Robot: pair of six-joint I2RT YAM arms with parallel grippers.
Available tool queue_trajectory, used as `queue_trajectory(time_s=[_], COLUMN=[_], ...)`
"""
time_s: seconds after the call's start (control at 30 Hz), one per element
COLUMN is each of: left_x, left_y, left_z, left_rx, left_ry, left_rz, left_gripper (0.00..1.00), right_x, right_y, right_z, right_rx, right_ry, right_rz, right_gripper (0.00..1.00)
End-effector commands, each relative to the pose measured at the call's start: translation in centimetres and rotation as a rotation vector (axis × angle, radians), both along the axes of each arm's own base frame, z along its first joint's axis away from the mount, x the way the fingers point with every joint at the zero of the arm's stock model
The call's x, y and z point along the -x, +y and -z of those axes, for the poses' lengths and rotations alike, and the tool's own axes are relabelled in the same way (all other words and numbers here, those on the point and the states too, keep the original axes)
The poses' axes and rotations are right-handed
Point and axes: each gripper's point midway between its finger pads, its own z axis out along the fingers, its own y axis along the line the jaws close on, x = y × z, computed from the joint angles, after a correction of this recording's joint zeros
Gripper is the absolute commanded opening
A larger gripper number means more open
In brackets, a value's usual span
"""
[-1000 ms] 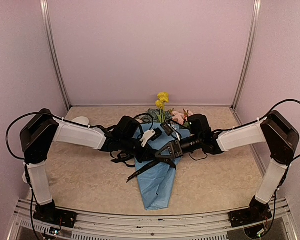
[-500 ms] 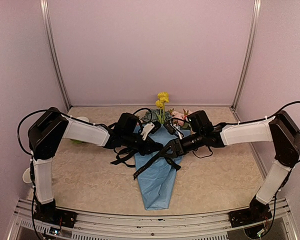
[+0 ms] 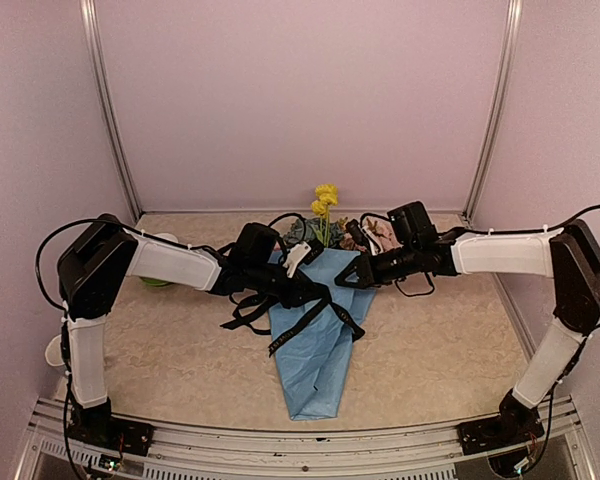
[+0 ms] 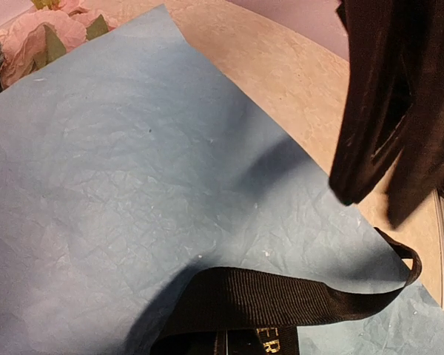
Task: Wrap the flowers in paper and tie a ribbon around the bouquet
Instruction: Cross the ribbon over the folded bouquet.
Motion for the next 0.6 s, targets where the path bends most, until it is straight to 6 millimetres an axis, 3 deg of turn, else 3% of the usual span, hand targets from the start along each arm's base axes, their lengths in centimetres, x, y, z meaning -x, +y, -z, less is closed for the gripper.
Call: queue_trajectory(time_s=[0.0,0.23,0.37,0.57], left_x=[-0.5,-0.5,-0.5,-0.6], left_y=[-0.3,-0.4,-0.4,-0.3], left_z=[-0.2,-0.2,-0.1,-0.1], left_rx=[0.015,0.015,0.017,0.019], left_ry=[-0.001,0.006,0.009,0.015], left_rz=[0.001,0.009,0.010,0.010], left_gripper=[0.04,0.04,0.04,0.04], right_x=[-2.2,-1.6,-0.7,-0.5], right_y=[-1.1,-0.2,1.5,2.4], right_z=[4.0,6.9,6.2,6.7], right_rx=[0.131,0.147,0.064,0.021], right_ry=[0.051,0.092,0.072,0.087], right_rz=[0.114,0.061,-0.026,-0.059], right_gripper=[0.07,0.01,0.08,0.16])
